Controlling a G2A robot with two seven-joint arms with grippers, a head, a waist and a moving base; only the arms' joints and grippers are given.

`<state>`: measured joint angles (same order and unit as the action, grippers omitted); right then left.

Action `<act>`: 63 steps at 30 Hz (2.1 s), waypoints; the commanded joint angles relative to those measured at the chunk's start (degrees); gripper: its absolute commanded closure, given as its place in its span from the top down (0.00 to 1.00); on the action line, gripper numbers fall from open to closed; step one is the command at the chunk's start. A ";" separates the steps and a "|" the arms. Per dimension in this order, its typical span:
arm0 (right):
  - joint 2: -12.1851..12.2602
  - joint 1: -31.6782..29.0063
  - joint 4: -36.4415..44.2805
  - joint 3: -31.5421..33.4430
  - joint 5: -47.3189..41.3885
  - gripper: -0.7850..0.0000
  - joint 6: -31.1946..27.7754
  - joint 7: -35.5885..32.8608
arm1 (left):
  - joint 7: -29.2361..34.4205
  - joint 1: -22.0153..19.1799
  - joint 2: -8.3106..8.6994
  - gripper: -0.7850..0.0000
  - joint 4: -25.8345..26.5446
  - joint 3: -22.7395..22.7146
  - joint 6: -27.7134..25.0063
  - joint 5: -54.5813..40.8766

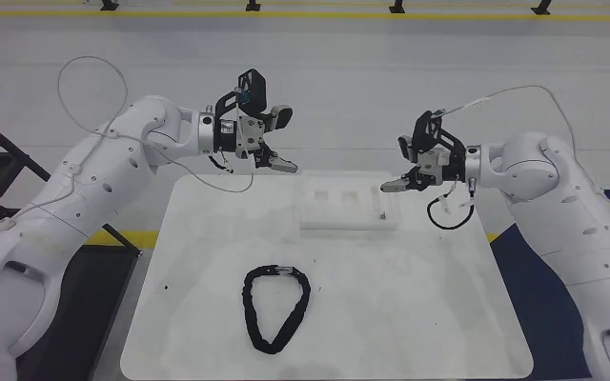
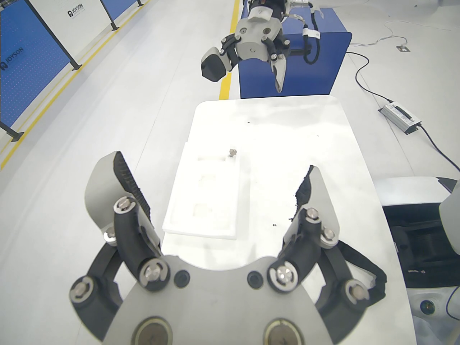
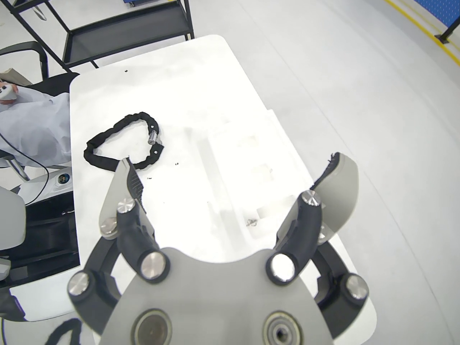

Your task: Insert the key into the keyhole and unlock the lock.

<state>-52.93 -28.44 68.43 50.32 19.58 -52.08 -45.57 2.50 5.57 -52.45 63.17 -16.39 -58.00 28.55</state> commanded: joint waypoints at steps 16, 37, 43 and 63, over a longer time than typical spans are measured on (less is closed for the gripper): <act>-3.15 -0.24 -10.50 -6.23 0.77 1.00 13.17 0.29 | 0.01 0.00 0.00 1.00 0.00 0.00 0.00 0.00; -11.86 4.57 -28.15 -14.71 -9.51 1.00 32.72 -9.35 | 0.01 0.00 0.00 1.00 0.00 0.00 0.00 0.00; -12.52 5.02 -29.22 -15.31 -8.97 1.00 33.94 -9.23 | 0.01 0.00 0.00 1.00 0.00 0.00 0.00 0.00; -13.08 3.79 -23.37 -16.64 -3.74 1.00 45.89 -9.34 | 0.01 0.00 0.00 1.00 0.00 0.00 0.00 0.00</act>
<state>-65.86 -24.58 44.17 33.94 15.24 -8.80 -54.44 2.50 5.57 -52.45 63.17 -16.39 -58.00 28.55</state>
